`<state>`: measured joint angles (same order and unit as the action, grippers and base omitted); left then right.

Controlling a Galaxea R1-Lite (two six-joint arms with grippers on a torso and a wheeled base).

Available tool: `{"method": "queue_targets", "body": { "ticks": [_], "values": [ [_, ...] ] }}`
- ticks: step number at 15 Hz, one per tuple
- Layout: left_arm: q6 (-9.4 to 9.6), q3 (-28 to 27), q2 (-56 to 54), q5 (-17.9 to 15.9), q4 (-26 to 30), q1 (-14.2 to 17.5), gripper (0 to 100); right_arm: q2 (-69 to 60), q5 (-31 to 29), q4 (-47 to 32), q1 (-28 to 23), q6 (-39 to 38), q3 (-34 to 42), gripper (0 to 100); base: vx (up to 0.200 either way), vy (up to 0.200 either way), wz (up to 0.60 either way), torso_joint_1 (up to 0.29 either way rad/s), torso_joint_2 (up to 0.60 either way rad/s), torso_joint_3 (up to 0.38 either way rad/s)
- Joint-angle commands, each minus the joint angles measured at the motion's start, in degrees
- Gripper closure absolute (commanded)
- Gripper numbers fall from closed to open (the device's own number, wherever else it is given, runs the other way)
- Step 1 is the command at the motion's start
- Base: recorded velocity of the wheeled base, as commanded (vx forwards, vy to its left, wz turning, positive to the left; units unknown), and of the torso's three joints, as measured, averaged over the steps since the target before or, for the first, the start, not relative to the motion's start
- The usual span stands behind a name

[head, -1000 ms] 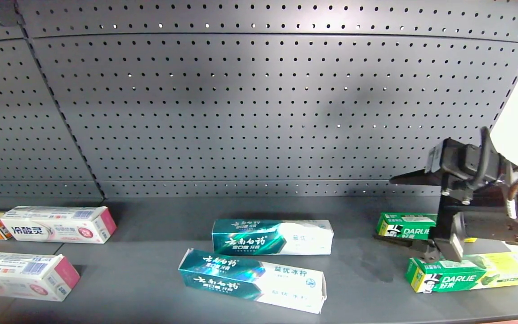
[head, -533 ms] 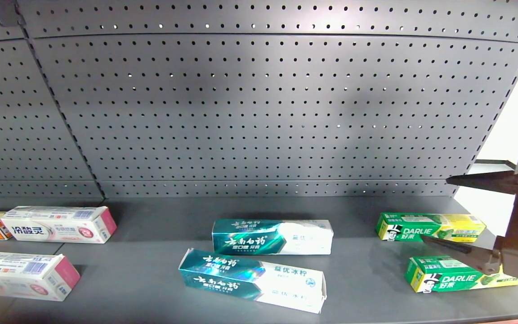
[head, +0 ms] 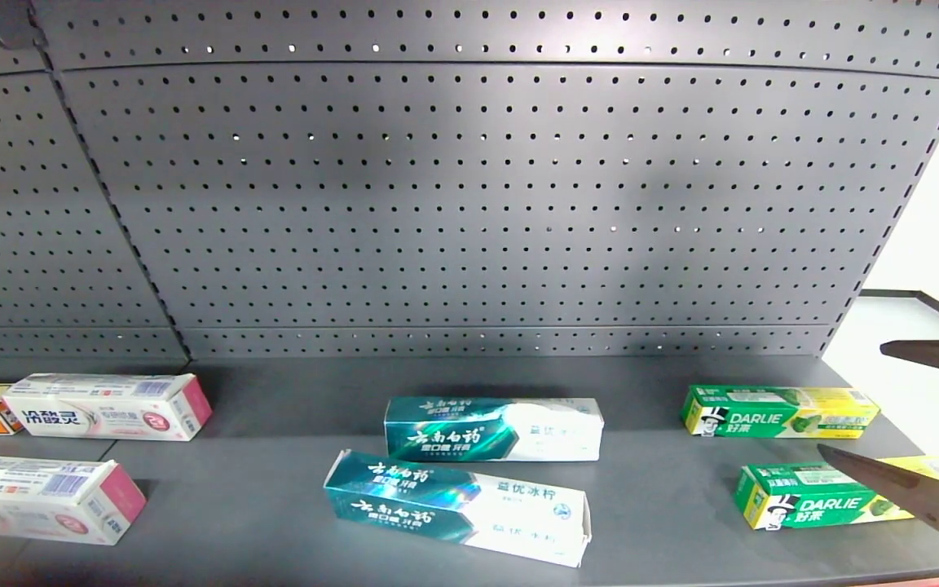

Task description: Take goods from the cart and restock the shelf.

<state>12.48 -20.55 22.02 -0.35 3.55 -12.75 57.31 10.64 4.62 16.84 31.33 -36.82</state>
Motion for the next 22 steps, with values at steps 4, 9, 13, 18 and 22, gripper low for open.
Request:
{"method": "queue_targets", "body": {
  "ticks": [4, 9, 13, 18, 22],
  "values": [
    [0.88, -13.0, 27.4, -1.3, 0.1, -7.4, 0, -0.3, -0.1, 0.1, -2.1, -7.5, -1.4, 0, 0.0, 0.0, 0.0, 0.0, 0.0, 0.0],
    [2.72, -19.3, 45.6, 2.0, -5.0, -11.9, 0, -0.8, 0.3, 0.1, -4.4, -8.4, -1.0, 0, 0.0, 0.0, 0.0, 0.0, 0.0, 0.0],
    [2.63, -19.8, 48.5, 5.1, -5.2, -11.8, 0, -0.6, 0.7, 0.0, -4.5, -8.4, -1.1, 0, 0.0, 0.0, 0.0, 0.0, 0.0, 0.0],
    [2.72, -13.2, 45.7, 5.1, -8.9, -7.9, 0, 0.1, 1.4, -0.1, -5.8, -8.1, -1.5, 0, 0.0, 0.0, 0.0, 0.0, 0.0, 0.0],
    [2.46, -13.2, 44.3, 5.6, -9.0, -4.6, 0, 2.6, 3.6, 0.0, -7.1, -8.6, -2.6, 0, 0.0, 0.0, 0.0, 0.0, 0.0, 0.0]
  ]
}}
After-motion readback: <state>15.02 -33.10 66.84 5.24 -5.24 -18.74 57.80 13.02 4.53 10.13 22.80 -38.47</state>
